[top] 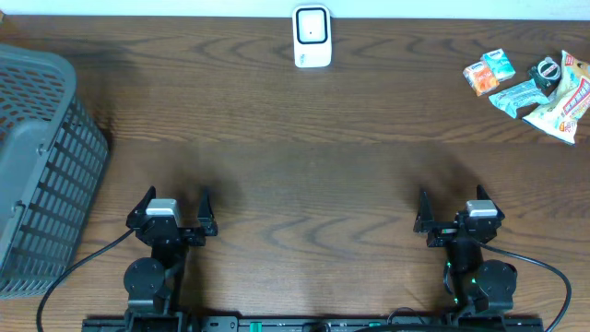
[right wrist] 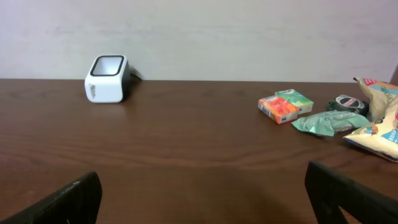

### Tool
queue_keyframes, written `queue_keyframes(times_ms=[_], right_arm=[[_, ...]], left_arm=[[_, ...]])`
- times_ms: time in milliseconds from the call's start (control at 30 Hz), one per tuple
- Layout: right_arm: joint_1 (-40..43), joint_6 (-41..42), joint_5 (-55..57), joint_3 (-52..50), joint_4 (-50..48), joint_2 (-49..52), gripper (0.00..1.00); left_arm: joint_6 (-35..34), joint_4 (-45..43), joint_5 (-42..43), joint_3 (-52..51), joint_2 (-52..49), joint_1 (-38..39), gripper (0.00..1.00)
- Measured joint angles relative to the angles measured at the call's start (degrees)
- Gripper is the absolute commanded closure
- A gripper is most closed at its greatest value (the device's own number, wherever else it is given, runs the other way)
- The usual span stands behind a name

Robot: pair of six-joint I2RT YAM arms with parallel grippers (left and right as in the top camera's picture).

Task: Scan the item barcode

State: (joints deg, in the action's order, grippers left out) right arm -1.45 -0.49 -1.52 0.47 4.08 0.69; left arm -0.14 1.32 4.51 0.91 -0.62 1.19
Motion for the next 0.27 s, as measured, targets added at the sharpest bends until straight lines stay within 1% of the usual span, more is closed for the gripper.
queue_keyframes(times_ms=[267], right_arm=[[0.0, 0.0, 0.0, 0.0, 0.0, 0.0, 0.01]], left_arm=[[0.0, 0.0, 0.0, 0.0, 0.0, 0.0, 0.02]])
